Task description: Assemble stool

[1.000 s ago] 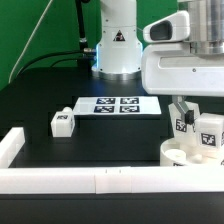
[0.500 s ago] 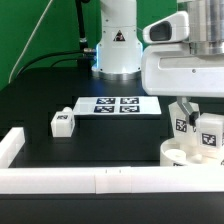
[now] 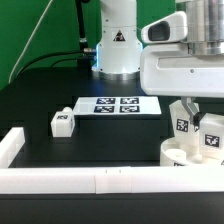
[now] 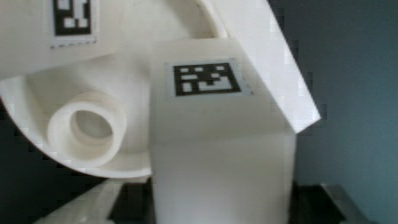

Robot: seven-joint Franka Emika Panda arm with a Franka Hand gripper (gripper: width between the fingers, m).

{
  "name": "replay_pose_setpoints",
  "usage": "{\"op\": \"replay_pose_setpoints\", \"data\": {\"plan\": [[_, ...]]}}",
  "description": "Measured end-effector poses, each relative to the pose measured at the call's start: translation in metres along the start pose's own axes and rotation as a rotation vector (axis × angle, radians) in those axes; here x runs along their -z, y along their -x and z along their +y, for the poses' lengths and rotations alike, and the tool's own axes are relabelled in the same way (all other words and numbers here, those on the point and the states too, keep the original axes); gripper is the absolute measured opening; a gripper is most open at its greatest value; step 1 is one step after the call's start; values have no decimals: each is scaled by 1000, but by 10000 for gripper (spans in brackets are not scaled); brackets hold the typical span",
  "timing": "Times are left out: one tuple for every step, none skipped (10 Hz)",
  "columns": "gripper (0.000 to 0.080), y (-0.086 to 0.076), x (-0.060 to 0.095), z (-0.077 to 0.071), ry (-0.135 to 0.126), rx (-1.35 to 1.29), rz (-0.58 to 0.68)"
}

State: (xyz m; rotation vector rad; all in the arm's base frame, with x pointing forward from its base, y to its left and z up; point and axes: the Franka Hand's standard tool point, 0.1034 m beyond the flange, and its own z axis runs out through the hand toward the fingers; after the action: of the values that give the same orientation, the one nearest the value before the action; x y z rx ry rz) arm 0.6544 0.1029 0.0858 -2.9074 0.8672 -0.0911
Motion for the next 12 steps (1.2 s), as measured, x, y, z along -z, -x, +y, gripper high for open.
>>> {"op": "replay_pose_setpoints", "data": {"plan": [[338, 0, 0, 1, 1, -64, -1], [338, 0, 0, 4, 5, -198, 2], [338, 0, 0, 7, 7, -361, -2], [338, 0, 0, 10, 1, -531, -12], [338, -1, 1, 14, -23, -629, -26], [338, -2, 1, 17, -30, -717, -23], [340, -2, 1, 17, -28, -740, -25], [340, -1, 1, 17, -24, -817, -29], [340, -1, 1, 18, -22, -880, -30], [340, -1, 1, 19, -18, -943, -33], [340, 0, 2, 19, -10, -1074, -39], [340, 0, 2, 20, -11, -1218, -33]]}}
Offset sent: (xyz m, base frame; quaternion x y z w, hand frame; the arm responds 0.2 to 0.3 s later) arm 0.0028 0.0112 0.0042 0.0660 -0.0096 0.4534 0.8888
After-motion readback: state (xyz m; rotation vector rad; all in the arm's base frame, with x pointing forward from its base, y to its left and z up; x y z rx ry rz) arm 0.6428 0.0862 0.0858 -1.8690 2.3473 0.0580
